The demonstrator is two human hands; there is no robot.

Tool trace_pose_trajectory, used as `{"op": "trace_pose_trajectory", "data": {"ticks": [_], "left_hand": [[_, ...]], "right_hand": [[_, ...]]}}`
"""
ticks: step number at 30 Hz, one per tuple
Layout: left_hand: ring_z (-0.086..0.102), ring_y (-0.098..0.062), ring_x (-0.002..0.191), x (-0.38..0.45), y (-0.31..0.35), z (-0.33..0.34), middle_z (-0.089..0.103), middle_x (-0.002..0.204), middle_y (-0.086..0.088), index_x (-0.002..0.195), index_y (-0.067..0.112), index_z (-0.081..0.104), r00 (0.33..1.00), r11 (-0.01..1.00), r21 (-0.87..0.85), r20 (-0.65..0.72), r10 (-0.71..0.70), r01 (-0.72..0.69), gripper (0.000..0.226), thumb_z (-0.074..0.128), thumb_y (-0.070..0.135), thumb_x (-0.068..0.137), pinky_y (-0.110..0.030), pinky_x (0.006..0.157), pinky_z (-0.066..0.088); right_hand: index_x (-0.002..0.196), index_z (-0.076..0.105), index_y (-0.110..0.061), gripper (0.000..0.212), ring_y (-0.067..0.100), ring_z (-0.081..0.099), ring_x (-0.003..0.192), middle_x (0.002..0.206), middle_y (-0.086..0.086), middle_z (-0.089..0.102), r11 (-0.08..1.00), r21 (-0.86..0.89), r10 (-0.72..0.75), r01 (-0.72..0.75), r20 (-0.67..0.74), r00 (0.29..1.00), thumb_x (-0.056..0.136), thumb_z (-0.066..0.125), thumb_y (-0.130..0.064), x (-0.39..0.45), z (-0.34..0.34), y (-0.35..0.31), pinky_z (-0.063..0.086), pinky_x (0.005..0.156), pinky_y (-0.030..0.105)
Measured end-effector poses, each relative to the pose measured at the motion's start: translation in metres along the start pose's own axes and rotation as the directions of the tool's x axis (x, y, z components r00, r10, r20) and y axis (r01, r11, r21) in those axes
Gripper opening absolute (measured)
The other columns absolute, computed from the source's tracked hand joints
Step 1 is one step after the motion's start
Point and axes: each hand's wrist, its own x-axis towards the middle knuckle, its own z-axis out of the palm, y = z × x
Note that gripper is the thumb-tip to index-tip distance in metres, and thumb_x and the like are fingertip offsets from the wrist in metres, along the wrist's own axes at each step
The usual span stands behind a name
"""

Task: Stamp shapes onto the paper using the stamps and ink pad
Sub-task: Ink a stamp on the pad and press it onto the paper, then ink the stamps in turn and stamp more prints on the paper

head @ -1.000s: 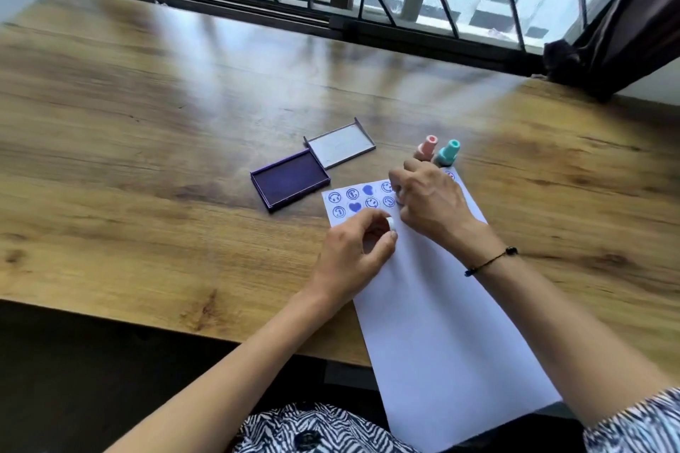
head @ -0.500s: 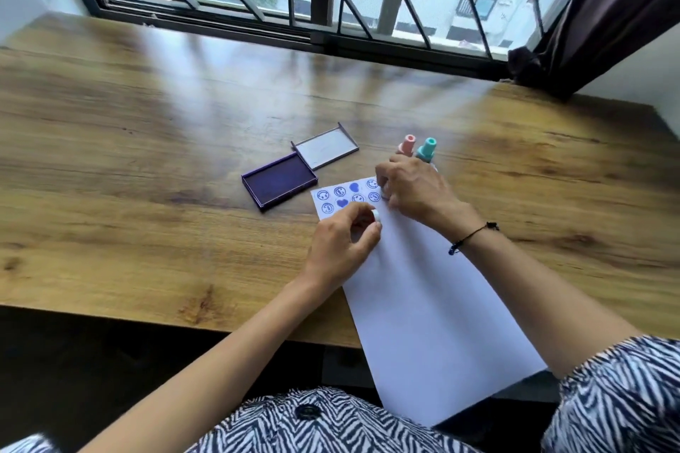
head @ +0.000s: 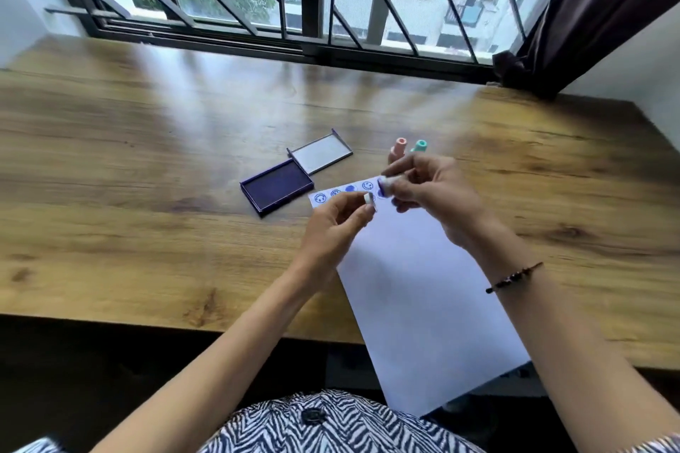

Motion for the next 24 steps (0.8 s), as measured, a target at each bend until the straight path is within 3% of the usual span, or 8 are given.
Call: {"op": "trace_pose_trajectory", "data": {"ticks": [2, 6, 9, 13, 17, 19, 21, 24], "left_hand": [[0.056, -0.010, 0.076, 0.000, 0.004, 0.000, 0.064, 0.083, -0.002, 0.098, 0.011, 0.064, 1.000, 0.997, -0.081, 0.023, 0.007, -0.005, 0.015, 0.058, 0.010, 0.084, -0.020, 0.073, 0.049], [0.056, -0.013, 0.077, -0.002, 0.007, -0.004, 0.065, 0.085, -0.003, 0.097, 0.013, 0.065, 0.999, 0.994, -0.111, 0.024, 0.025, -0.022, 0.015, 0.058, 0.010, 0.084, -0.020, 0.072, 0.050], [0.056, -0.014, 0.075, -0.003, 0.006, -0.006, 0.064, 0.082, -0.006, 0.098, 0.009, 0.064, 0.999, 0.997, -0.067, 0.013, 0.042, -0.041, 0.016, 0.059, 0.011, 0.083, -0.023, 0.071, 0.049], [0.056, -0.009, 0.067, 0.000, 0.007, -0.010, 0.063, 0.075, -0.005, 0.096, 0.003, 0.063, 0.995, 0.996, -0.006, -0.043, 0.086, -0.086, 0.015, 0.057, 0.012, 0.085, -0.020, 0.065, 0.049], [0.056, -0.007, 0.074, 0.017, 0.010, -0.010, 0.063, 0.079, 0.003, 0.103, 0.008, 0.063, 0.998, 0.994, 0.103, -0.059, 0.030, -0.024, 0.021, 0.058, 0.018, 0.085, -0.015, 0.067, 0.046], [0.055, -0.009, 0.079, 0.025, 0.010, -0.008, 0.063, 0.087, 0.004, 0.110, 0.007, 0.060, 0.991, 0.993, 0.117, -0.135, -0.014, 0.030, 0.027, 0.057, 0.019, 0.086, -0.013, 0.069, 0.045], [0.055, -0.010, 0.075, 0.030, 0.009, -0.009, 0.062, 0.082, 0.006, 0.102, 0.009, 0.062, 0.976, 0.995, 0.085, -0.214, -0.039, 0.058, 0.019, 0.056, 0.018, 0.086, -0.012, 0.065, 0.045], [0.057, -0.011, 0.069, 0.030, 0.012, -0.015, 0.063, 0.077, 0.007, 0.092, 0.015, 0.062, 0.960, 0.997, 0.035, -0.276, -0.051, 0.063, 0.008, 0.057, 0.016, 0.085, -0.023, 0.071, 0.048]], "right_hand": [[0.072, 0.066, -0.020, 0.017, 0.007, 0.055, 0.049, 0.062, 0.004, 0.061, 0.999, -0.036, -0.019, 0.019, -0.003, 1.000, 0.077, 0.069, -0.004, -0.005, 0.008, 0.003, 0.050, 0.051, 0.020], [0.070, 0.066, -0.024, 0.020, 0.010, 0.056, 0.052, 0.059, 0.001, 0.062, 0.994, -0.083, -0.074, 0.071, -0.026, 0.997, 0.078, 0.068, -0.006, -0.010, 0.016, 0.005, 0.051, 0.055, 0.027], [0.070, 0.065, -0.026, 0.018, 0.014, 0.057, 0.055, 0.062, 0.005, 0.064, 0.989, -0.111, -0.107, 0.102, -0.047, 0.993, 0.078, 0.068, -0.010, -0.012, 0.022, 0.008, 0.051, 0.057, 0.033], [0.074, 0.062, -0.030, 0.015, 0.013, 0.060, 0.057, 0.068, 0.005, 0.065, 0.976, -0.173, -0.150, 0.135, -0.078, 0.986, 0.081, 0.065, -0.018, -0.013, 0.031, 0.009, 0.053, 0.056, 0.028], [0.079, 0.068, -0.017, 0.004, 0.017, 0.059, 0.060, 0.066, 0.006, 0.064, 0.940, -0.317, -0.158, 0.126, -0.077, 0.984, 0.078, 0.068, -0.014, 0.016, 0.028, 0.004, 0.052, 0.061, 0.032], [0.087, 0.068, -0.010, 0.010, 0.023, 0.062, 0.073, 0.075, 0.008, 0.069, 0.800, -0.587, -0.233, 0.127, -0.109, 0.966, 0.078, 0.065, -0.014, 0.044, 0.023, 0.002, 0.053, 0.074, 0.035], [0.096, 0.065, -0.007, 0.017, 0.033, 0.061, 0.094, 0.095, 0.016, 0.071, 0.592, -0.801, -0.258, 0.090, -0.082, 0.963, 0.083, 0.058, -0.014, 0.071, 0.022, 0.002, 0.052, 0.080, 0.038], [0.105, 0.059, -0.006, 0.021, 0.036, 0.052, 0.110, 0.107, 0.019, 0.064, 0.286, -0.950, -0.233, 0.128, 0.060, 0.971, 0.086, 0.051, -0.009, 0.098, 0.032, 0.002, 0.051, 0.081, 0.043]]}}
